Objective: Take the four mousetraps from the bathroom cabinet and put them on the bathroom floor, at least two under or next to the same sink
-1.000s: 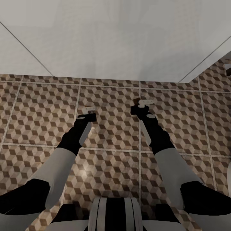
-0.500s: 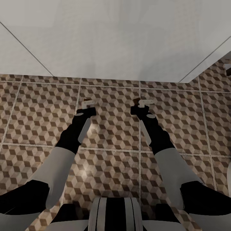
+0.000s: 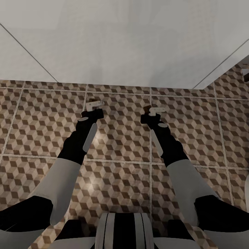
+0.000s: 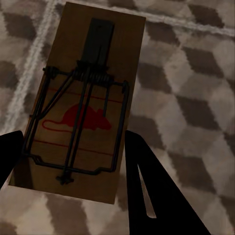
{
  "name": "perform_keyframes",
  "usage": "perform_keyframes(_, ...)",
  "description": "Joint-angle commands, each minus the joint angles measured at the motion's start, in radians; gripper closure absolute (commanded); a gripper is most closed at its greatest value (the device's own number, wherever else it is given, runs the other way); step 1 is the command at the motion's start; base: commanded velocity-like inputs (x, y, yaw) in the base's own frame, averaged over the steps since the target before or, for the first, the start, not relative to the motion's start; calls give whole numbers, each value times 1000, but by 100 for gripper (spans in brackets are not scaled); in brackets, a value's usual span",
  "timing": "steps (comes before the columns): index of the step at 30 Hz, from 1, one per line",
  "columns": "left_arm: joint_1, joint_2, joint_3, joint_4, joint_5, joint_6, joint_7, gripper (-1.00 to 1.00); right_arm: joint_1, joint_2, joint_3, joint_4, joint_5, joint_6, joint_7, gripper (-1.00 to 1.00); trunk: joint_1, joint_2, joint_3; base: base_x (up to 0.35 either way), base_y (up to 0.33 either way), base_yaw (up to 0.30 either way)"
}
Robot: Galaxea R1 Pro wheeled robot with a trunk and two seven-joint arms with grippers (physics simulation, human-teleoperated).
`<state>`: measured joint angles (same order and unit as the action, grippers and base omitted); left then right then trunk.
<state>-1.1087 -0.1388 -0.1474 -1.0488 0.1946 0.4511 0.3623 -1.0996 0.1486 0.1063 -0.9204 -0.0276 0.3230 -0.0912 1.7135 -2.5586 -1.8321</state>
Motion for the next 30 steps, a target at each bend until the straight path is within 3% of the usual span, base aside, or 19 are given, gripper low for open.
perform_keyframes(1, -1, 1, -4, -3, 7, 4, 10, 100, 0, -1, 3, -1, -6, 5, -4, 100, 0, 0, -1, 0, 0, 0)
perform_keyframes(6, -1, 1, -9, -25, 6, -1, 7, 100, 0, -4, 2, -1, -6, -3, -2, 100, 0, 0, -1, 0, 0, 0)
perform_keyframes(15, 7, 5, -59, -139, 5, -3, 18, 100, 0, -9, 2, -1, -6, -7, 3, 100, 0, 0, -1, 0, 0, 0)
perform_keyframes(30, 12, 8, -63, -154, 5, -3, 20, 100, 0, -9, 1, -1, -5, -7, 6, 100, 0, 0, -1, 0, 0, 0)
